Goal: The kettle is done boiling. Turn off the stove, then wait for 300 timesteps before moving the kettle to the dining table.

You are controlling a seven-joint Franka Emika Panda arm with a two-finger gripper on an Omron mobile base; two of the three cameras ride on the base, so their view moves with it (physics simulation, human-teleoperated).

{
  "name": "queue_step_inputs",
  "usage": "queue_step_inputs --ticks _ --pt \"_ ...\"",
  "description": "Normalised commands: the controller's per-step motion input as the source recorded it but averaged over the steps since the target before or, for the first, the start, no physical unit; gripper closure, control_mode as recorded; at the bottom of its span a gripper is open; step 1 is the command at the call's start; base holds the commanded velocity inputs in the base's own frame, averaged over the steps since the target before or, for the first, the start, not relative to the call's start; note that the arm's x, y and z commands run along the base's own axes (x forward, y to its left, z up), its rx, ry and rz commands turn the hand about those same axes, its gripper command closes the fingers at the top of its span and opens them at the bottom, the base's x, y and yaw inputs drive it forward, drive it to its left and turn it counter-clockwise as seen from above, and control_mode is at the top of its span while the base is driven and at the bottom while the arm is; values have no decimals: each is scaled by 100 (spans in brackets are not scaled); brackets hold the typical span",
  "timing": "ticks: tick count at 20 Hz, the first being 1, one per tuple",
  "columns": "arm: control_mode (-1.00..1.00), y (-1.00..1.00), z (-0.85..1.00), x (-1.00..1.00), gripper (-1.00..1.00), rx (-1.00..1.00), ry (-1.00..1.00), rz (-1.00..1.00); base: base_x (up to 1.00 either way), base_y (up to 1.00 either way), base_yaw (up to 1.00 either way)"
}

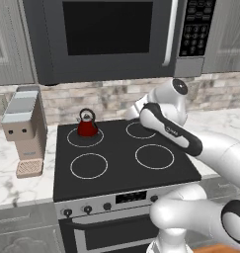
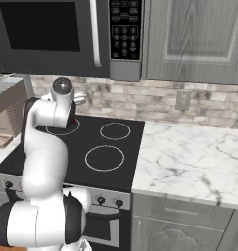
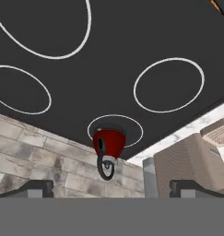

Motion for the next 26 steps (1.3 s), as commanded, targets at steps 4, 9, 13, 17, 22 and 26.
queue_step_inputs --ticks 4,9,13,17,22,26 --pt "-100 11 -16 35 -100 0 8 0 0 0 0" --pt "-100 7 -19 29 -100 0 8 0 0 0 0" --pt "-100 6 -21 15 -100 0 5 0 0 0 0" --pt "-100 14 -27 4 -100 0 5 0 0 0 0" --pt "-100 18 -34 -1 -100 0 3 0 0 0 0" --pt "-100 21 -34 -1 -100 0 2 0 0 0 0"
